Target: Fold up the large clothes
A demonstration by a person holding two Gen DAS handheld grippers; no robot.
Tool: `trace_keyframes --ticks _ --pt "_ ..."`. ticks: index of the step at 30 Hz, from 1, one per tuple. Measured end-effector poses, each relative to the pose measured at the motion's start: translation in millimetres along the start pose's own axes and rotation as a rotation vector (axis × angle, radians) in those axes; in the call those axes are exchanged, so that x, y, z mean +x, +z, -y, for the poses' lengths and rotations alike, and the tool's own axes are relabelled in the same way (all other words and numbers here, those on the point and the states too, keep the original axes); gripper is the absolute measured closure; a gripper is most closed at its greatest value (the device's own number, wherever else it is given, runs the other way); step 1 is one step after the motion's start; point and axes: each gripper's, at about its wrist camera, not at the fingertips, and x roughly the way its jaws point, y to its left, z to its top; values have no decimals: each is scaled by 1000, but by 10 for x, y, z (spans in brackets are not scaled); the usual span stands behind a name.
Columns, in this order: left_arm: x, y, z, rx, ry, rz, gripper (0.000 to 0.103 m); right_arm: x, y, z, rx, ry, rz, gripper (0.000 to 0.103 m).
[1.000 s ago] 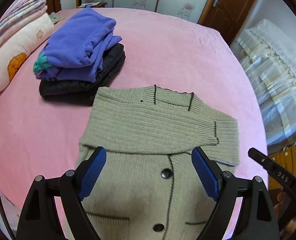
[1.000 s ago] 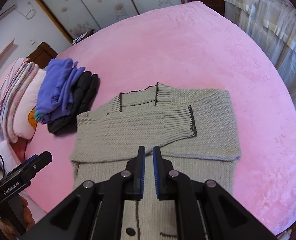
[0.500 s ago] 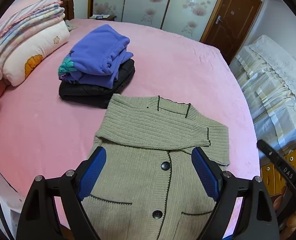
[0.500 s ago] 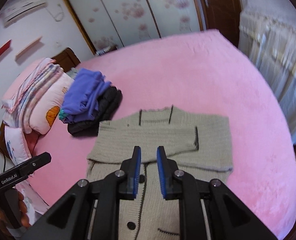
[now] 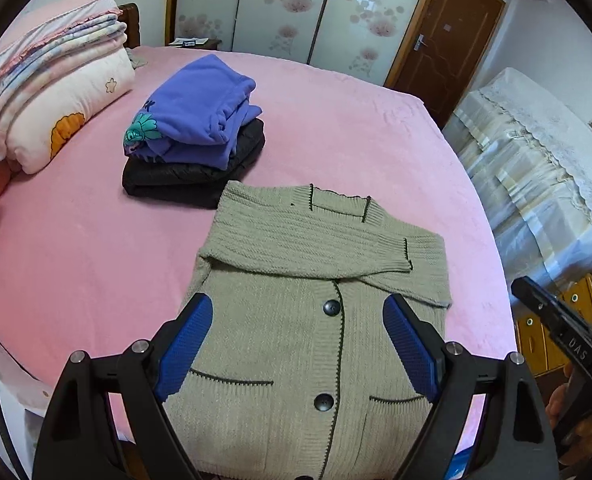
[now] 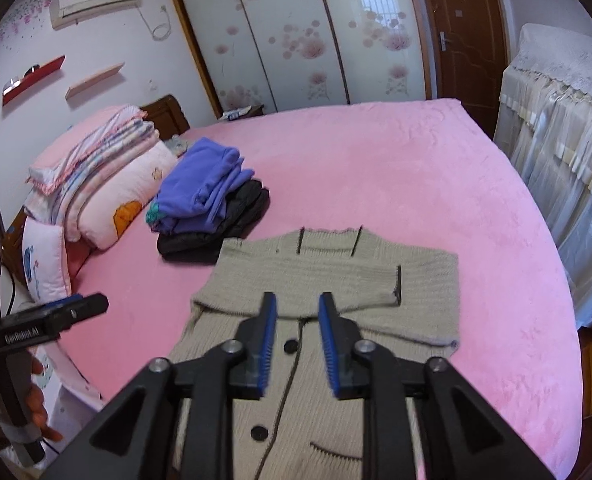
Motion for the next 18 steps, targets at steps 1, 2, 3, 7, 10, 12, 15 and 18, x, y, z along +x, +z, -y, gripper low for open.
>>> trace_keyframes --ticks 1,2,3,7,10,12,15,18 --pt "-9 -40 -31 3 -5 1 17 -14 -56 -10 -4 6 -7 78" --pt "-9 -80 -61 6 -8 -4 17 -26 -93 -21 -9 9 -11 78" --pt "-11 -139 -108 11 -12 -11 17 -47 -150 -39 -13 6 -13 78" --pt "-12 -373 -306 22 -22 -28 17 -153 -375 -129 -15 -18 -16 78" --pt "-7 -591 -527 28 -16 -51 17 -269 -572 -225 0 -38 -15 78" --pt "6 -735 -672 32 -13 -66 17 -357 -729 -295 7 -57 -5 78" --pt "56 -998 -894 35 -3 -87 17 -422 -993 -374 4 -85 -1 78" --pt "167 -1285 -1127 33 10 -114 17 -407 -1290 -364 33 -111 -34 78"
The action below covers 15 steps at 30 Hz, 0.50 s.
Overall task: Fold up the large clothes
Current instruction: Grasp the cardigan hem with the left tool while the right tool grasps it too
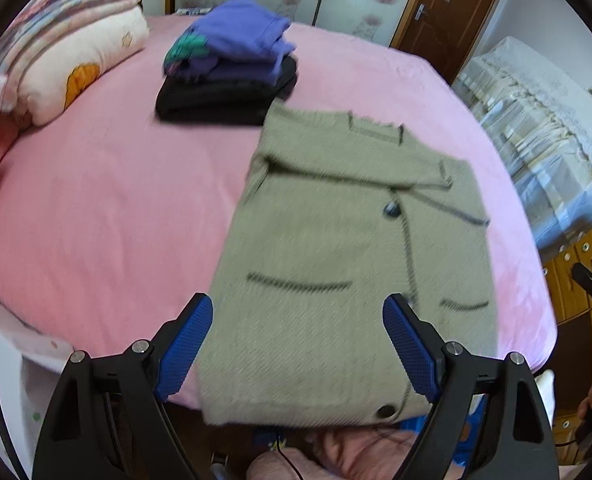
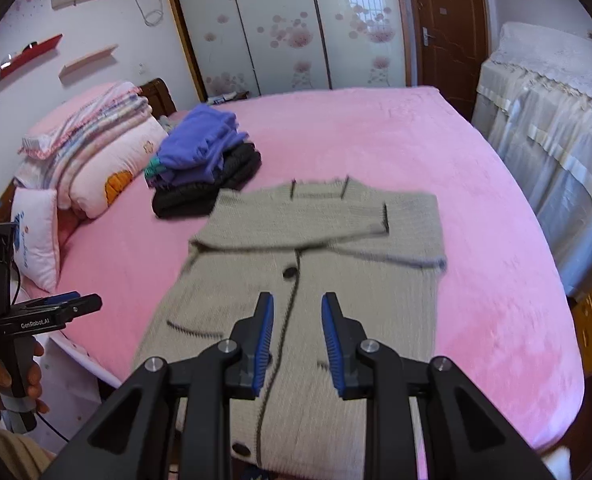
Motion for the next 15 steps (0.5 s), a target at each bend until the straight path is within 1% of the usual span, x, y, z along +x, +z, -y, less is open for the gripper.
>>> trace_keyframes --ticks 2,4,5,7,10,11,12,13,14,15 --pt "116 -175 -148 -3 12 -5 19 45 -200 102 63 -13 -35 78" --pt "242 -342 -305 -7 33 -3 20 98 -430 237 141 -71 -85 78" --pt "304 -416 -382 -16 34 -8 20 131 -573 303 165 -105 -111 78" --pt "438 -552 -536 -34 36 -25 20 164 -772 388 181 -121 -129 78" --pt "639 -728 -728 -54 14 -60 20 231 -1112 538 209 -138 -155 78" --pt "719 -784 -796 -69 -11 -80 20 258 -1227 601 226 -136 -166 78" --pt "790 -832 -851 -82 -29 -98 20 296 -1358 681 248 -130 -186 76" --pt "844 -868 -876 -88 -43 -108 20 335 -1490 765 270 -135 -211 65" --pt "898 -909 -908 -90 -58 -118 20 361 -1569 820 282 -139 -225 60" --pt "934 -952 -930 -87 -57 -123 20 387 -1682 895 295 -136 -239 55"
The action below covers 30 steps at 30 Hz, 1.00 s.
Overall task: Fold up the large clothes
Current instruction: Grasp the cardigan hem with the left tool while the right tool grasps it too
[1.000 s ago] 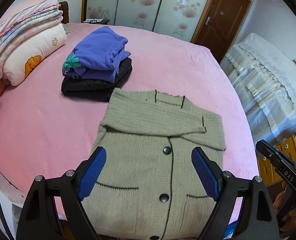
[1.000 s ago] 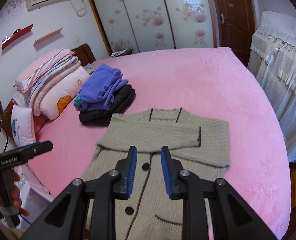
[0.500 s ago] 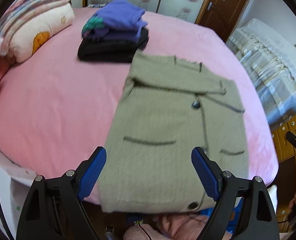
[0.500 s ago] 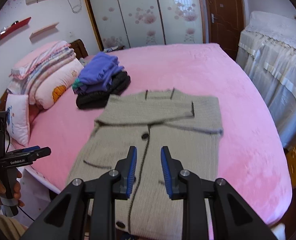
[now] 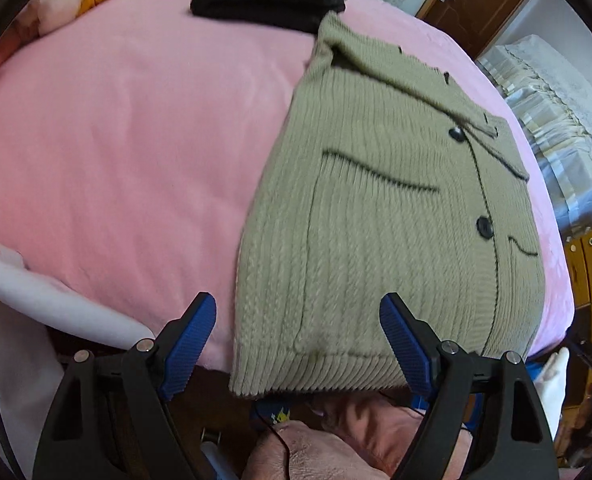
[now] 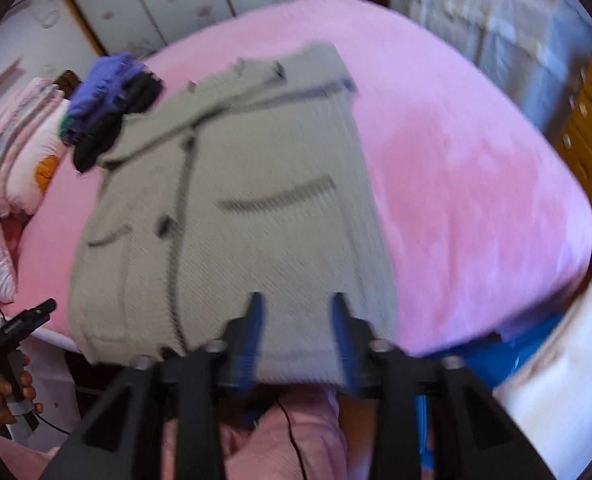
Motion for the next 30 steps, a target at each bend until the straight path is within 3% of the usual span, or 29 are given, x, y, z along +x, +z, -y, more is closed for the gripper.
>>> trace_keyframes --ticks 5,12,16,25,26,28,30 --pt "217 -127 -50 21 -27 -45 20 237 -227 272 -9 -16 -60 55" --pt "426 -177 -22 69 -22 -85 20 636 -303 489 -43 -8 -132 55" --pt "476 -153 -120 52 -58 -97 21 860 -323 607 -42 19 -189 55" --pt "593 -117 -190 43 -68 -127 26 874 -332 707 -41 52 -204 56" --pt "599 -123 -175 42 -60 -132 28 876 -318 691 -43 52 -209 58" --pt "614 -114 -162 31 -45 -151 32 901 -250 637 -48 71 -228 77" --pt "629 -95 -136 22 -43 -177 43 921 -229 595 -32 100 -262 95"
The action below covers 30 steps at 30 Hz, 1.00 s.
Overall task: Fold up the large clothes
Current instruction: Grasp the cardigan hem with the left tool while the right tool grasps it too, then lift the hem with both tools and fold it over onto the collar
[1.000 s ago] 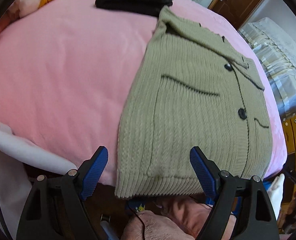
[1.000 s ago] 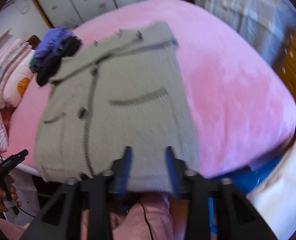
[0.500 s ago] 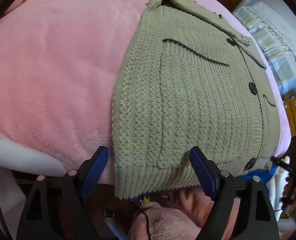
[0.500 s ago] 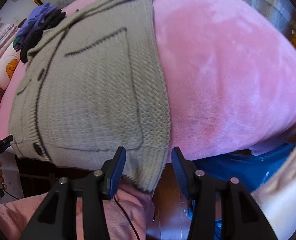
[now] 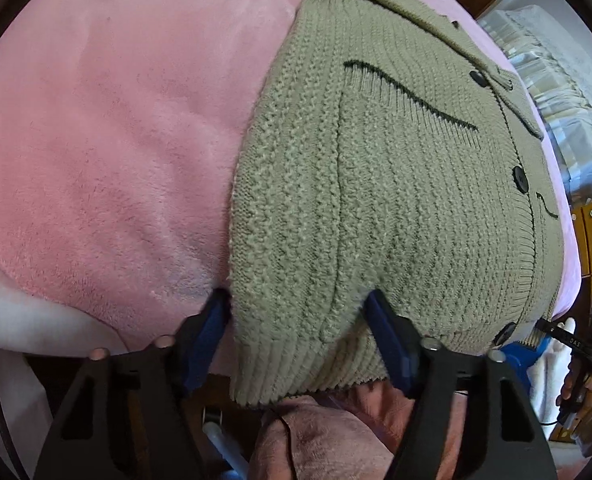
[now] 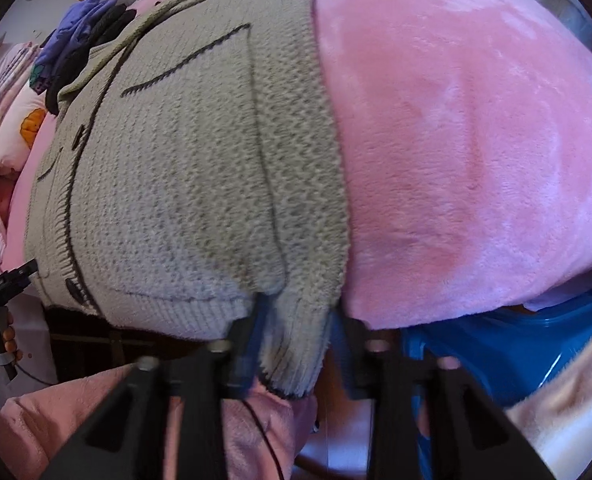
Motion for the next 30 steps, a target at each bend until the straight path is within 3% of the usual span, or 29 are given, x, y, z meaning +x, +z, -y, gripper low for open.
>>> trace_keyframes --ticks 2,5,13,19,25,30 --pt "4 32 108 31 6 -27 67 -26 17 -35 9 0 -9 95" --pt "-58 78 312 113 53 -65 86 -112 63 -133 20 -5 -23 96" --pt "-375 219 477 70 20 -84 89 -743 197 -613 -15 5 44 96" --pt "-830 462 646 15 -115 -10 90 -1239 480 -985 -45 41 139 97" --pt "-1328 1004 840 -49 -233 104 90 -1678 890 -1280 -41 116 269 97" --pt "-1631 1694 1029 -106 -252 211 96 -1969 1519 -1352 17 153 354 97"
